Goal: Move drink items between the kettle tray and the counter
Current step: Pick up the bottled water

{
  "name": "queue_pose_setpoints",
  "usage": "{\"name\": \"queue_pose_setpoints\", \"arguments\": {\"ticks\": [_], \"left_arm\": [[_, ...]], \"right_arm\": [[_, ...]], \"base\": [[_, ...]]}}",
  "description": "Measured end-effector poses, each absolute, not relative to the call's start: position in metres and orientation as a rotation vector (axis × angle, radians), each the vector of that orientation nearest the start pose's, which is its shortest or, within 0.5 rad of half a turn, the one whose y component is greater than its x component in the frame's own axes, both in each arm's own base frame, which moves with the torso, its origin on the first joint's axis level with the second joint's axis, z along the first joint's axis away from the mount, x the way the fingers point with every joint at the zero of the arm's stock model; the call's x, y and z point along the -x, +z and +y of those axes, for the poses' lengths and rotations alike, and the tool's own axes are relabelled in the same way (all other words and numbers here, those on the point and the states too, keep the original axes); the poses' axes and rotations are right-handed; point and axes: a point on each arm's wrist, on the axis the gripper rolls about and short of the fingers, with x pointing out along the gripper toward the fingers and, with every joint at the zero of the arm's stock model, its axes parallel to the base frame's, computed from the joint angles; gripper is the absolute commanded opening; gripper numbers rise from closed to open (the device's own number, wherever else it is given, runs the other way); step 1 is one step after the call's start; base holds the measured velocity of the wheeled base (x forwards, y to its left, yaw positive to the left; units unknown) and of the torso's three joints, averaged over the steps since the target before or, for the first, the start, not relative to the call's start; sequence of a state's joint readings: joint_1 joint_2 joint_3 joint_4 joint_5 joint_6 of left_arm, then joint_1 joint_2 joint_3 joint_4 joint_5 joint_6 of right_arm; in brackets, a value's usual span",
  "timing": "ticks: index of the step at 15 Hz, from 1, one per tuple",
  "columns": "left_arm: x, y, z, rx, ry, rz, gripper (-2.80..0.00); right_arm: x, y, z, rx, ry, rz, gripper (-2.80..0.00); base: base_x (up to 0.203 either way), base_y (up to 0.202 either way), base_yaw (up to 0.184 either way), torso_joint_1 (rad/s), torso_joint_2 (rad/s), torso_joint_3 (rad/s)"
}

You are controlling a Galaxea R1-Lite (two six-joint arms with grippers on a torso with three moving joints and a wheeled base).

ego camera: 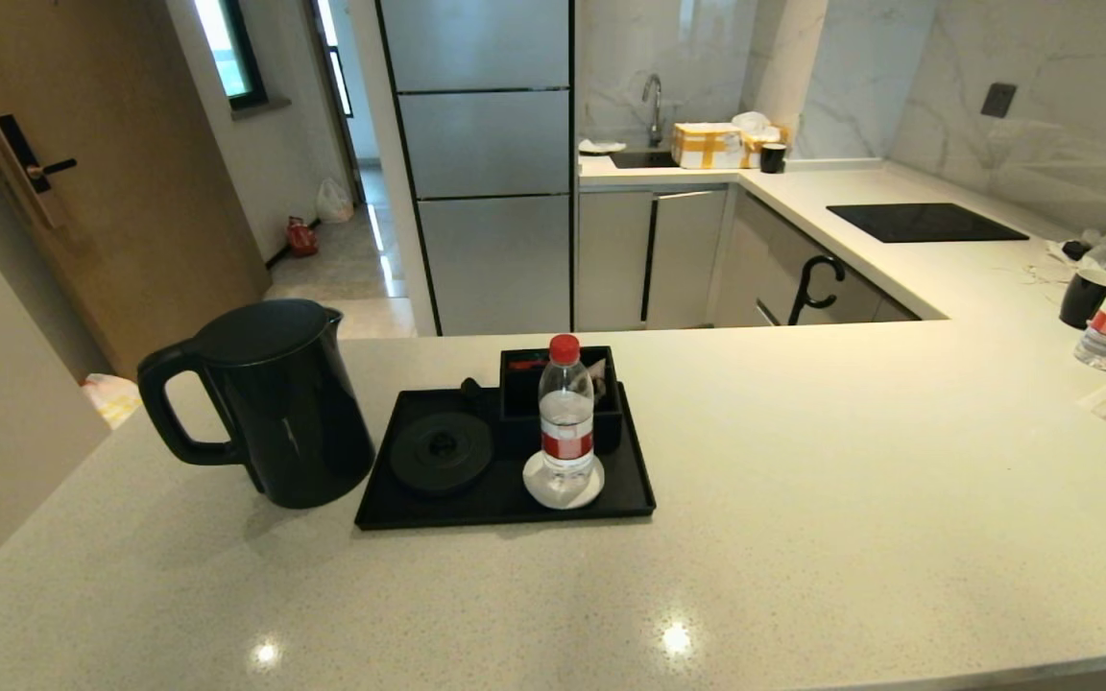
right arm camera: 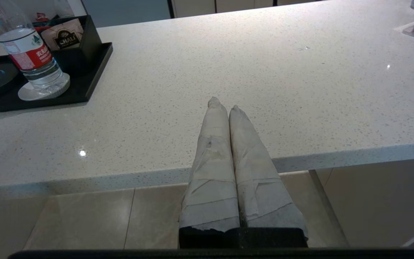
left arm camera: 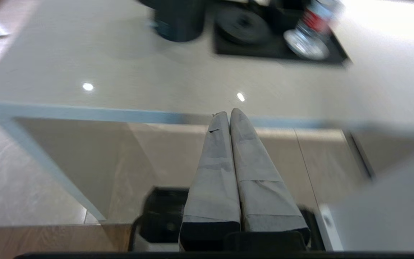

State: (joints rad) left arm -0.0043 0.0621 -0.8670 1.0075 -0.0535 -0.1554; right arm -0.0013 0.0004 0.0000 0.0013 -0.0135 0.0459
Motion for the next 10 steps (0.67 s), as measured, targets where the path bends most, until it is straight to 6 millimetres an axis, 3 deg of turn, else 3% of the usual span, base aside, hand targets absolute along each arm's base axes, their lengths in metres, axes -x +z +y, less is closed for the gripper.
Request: {"name": "queue_pose_setpoints", "arguments": {"ticks": [3,5,8,10], "left_arm": [[0.115,0.165,0.001,0.201,0.060,0.096,-2.80],[0.090,0.156,0.001,0.193,0.055,0.013,-2.80],[0.047,0.124,0.001,0.116,0.042,-0.086,-2.80],[0.031,0.107,0.001,0.045,0.036,-0.177,-2.80]], "right_arm": [[0.023,0.075,0.000,-0.046,-0.015,0.002,-2.80],[0.023,0.075,0.000,-0.046,-0.015,0.002,-2.80],[0.023,0.075,0.000,-0.046,-0.015,0.002,-2.80],[0.023,0.075,0.000,-0.046,-0.016,0.002,-2.80]], "base": [[0.000,0.000,0.000,0.000,0.00,0.000],[0.000,0.000,0.000,0.000,0.00,0.000],[0.000,0.000,0.000,0.000,0.00,0.000],[0.000,0.000,0.000,0.000,0.00,0.000]]}}
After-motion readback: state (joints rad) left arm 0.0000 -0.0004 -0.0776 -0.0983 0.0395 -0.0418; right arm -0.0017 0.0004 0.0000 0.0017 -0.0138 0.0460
